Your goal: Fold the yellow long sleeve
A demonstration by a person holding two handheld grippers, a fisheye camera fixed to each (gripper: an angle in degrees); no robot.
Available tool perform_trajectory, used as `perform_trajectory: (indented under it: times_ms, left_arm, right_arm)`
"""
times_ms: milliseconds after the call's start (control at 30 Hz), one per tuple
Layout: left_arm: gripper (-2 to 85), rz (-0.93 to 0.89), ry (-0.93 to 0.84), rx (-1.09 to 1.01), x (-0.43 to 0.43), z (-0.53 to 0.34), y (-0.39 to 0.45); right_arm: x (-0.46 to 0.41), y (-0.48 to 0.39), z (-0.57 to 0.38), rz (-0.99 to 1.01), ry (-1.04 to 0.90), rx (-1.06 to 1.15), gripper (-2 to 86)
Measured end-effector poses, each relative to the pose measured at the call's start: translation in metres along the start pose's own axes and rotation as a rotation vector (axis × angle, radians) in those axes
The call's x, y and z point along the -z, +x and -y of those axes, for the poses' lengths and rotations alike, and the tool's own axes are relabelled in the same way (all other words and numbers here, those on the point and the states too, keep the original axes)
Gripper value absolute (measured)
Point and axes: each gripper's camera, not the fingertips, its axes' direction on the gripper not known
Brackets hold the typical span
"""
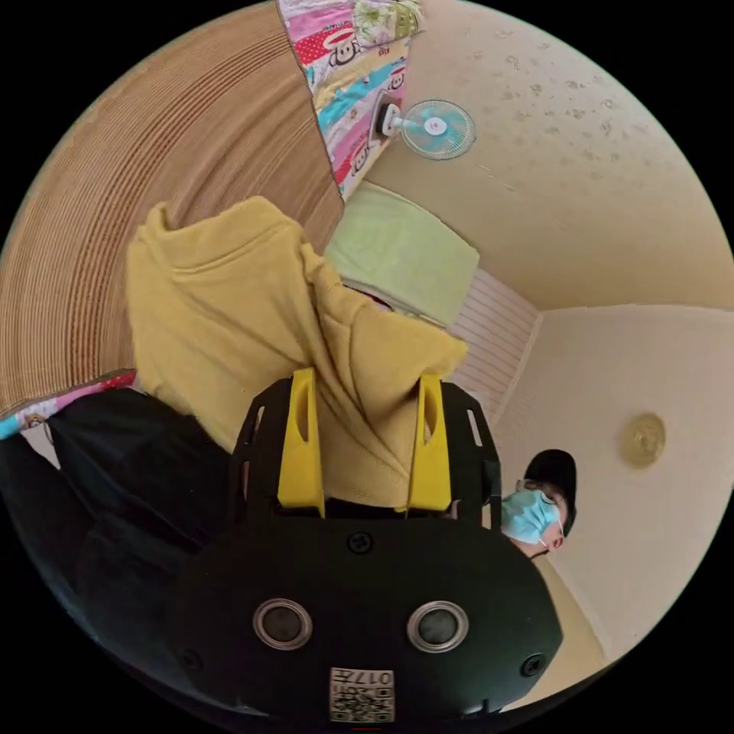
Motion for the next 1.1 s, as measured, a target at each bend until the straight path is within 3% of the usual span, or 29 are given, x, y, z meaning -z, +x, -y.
perform_trajectory:
  times_ms: [167,300,367,500,600,667,833,933,967,1033,1100]
  left_arm:
    - [10.0,-0.088,-0.191,-0.123,0.027,-0.032,0.008]
    - [5.5,-0.354,-0.348,-0.511,0.075,-0.093,0.070]
    - [5.2,-0.378,-0.384,-0.685,0.104,-0.129,0.106]
    - [5.1,-0.256,-0.497,-0.921,0.149,-0.210,0.166]
    - [5.1,-0.096,-0.561,-1.041,0.160,-0.262,0.183]
    - [5.0,-0.039,-0.585,-1.085,0.159,-0.282,0.185]
    - [5.1,0.015,-0.669,-1.088,0.134,-0.301,0.168]
    - [5.1,0.098,-0.726,-1.088,0.126,-0.315,0.161]
    - [5.1,0.144,-0.718,-1.090,0.129,-0.323,0.160]
    - [5.1,0.211,-0.686,-1.072,0.138,-0.332,0.160]
    - [5.1,0.294,-0.553,-1.081,0.161,-0.342,0.164]
  right_arm:
    - [-0.029,-0.014,0.020,0.184,0.055,0.044,3.2]
    - [-0.055,-0.053,0.046,0.361,0.034,0.226,4.2]
    - [-0.053,-0.067,0.056,0.345,0.002,0.282,5.0]
    - [-0.014,-0.075,0.062,0.109,0.023,0.317,8.9]
    - [0.008,-0.047,0.069,-0.017,0.091,0.179,11.0]
    - [0.006,-0.024,0.074,0.060,0.102,0.119,12.0]
    - [-0.086,0.034,0.082,0.272,-0.171,-0.083,8.8]
    - [-0.111,0.058,0.073,0.502,-0.067,-0.170,2.4]
    - [-0.104,0.067,0.073,0.540,0.048,-0.222,1.7]
    - [-0.086,0.069,0.079,0.485,0.158,-0.228,1.0]
    - [-0.081,0.046,0.107,0.295,0.064,-0.107,0.5]
